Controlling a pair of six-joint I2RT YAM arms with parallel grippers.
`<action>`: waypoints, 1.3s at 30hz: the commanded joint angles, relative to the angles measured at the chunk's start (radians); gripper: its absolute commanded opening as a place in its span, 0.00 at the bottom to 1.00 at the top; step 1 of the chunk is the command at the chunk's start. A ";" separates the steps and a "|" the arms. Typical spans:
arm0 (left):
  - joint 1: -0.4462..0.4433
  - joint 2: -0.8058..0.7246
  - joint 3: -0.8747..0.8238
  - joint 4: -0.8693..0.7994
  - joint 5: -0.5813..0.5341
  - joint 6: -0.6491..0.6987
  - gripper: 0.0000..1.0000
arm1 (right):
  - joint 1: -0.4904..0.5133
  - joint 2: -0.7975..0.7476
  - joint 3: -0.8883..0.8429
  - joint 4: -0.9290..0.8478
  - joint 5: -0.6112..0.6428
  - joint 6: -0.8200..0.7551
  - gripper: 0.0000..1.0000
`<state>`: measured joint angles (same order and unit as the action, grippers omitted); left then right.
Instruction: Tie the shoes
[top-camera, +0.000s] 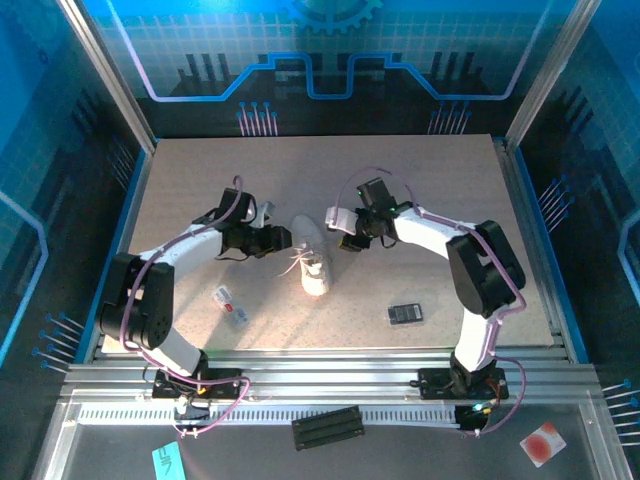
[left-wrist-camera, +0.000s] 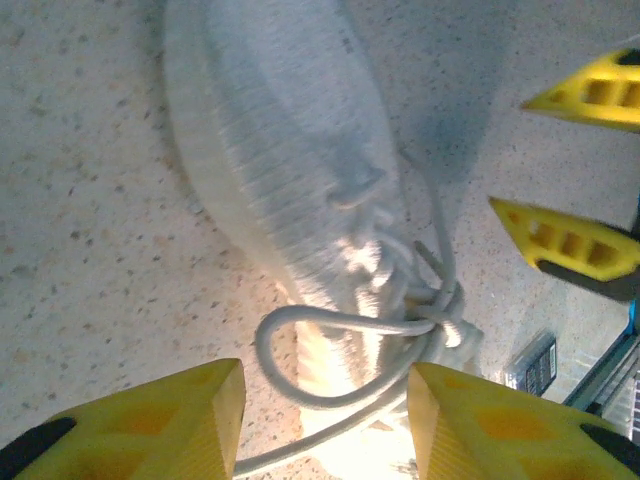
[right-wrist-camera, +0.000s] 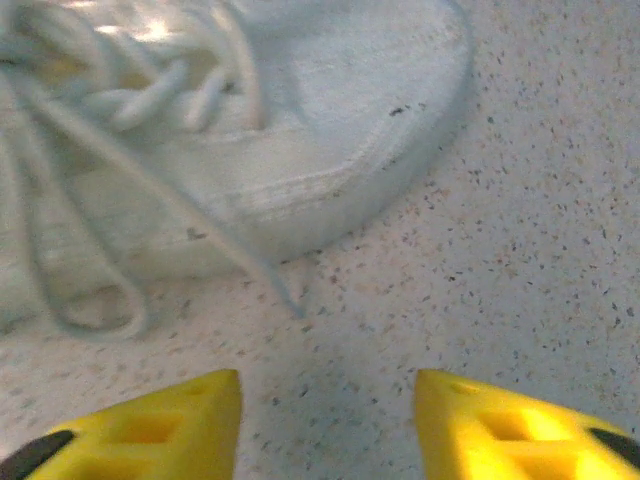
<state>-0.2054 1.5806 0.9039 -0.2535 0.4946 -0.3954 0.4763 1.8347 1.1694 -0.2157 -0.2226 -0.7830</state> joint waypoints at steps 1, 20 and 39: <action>0.022 -0.034 -0.046 0.079 0.031 -0.071 0.48 | -0.022 -0.101 -0.086 0.052 -0.062 0.103 0.52; 0.041 0.045 -0.136 0.342 0.167 -0.220 0.47 | -0.027 -0.044 -0.096 0.139 -0.380 0.982 0.35; 0.057 0.019 -0.121 0.262 0.215 -0.137 0.47 | -0.055 -0.083 -0.035 -0.077 -0.307 0.639 0.37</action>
<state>-0.1631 1.6203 0.7620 0.0547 0.6754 -0.5850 0.4095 1.8118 1.0687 -0.1337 -0.6109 0.1390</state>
